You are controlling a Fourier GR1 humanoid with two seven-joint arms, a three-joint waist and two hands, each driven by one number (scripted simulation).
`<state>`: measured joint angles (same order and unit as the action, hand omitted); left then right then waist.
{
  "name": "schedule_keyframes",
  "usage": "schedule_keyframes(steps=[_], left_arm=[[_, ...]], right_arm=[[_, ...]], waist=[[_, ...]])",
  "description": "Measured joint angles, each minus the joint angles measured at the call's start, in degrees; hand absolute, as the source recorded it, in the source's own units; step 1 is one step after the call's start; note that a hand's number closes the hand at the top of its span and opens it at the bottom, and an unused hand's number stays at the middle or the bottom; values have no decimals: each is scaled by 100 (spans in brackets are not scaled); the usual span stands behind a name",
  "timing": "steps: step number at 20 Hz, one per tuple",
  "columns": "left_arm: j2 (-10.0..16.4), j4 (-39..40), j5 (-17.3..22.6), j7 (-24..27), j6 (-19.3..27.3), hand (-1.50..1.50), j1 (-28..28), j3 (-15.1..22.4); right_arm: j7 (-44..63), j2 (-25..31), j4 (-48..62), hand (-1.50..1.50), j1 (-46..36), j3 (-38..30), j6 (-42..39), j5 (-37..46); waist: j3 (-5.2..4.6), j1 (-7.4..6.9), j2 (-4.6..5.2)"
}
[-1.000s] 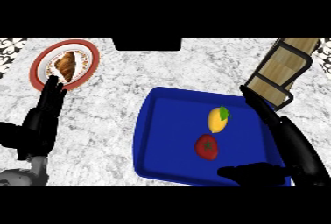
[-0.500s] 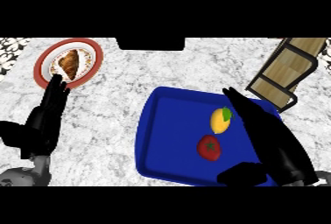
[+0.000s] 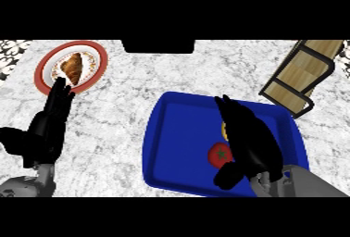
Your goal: Pick the tomato from the tray and place it in the tiered shelf
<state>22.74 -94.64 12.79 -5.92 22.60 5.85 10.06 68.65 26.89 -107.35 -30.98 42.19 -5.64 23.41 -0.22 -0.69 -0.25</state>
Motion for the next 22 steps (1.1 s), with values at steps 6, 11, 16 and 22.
schedule_keyframes(steps=[6,11,16,22], left_arm=[[-34,52,-35,82,-33,0,-68,-51],[-53,-17,-23,11,-105,0,-85,-117],[-75,-3,-29,75,-211,0,-174,-215],[-148,-76,-135,-46,-217,0,-154,-242]], right_arm=[[94,-245,579,-150,-1,163,-175,241],[1,-439,725,-150,185,75,-233,482],[-123,-658,836,-150,516,95,-261,825],[-288,-872,1022,-150,823,-11,-343,1179]], waist=[[6,36,5],[13,63,6],[16,78,10],[19,73,13]])
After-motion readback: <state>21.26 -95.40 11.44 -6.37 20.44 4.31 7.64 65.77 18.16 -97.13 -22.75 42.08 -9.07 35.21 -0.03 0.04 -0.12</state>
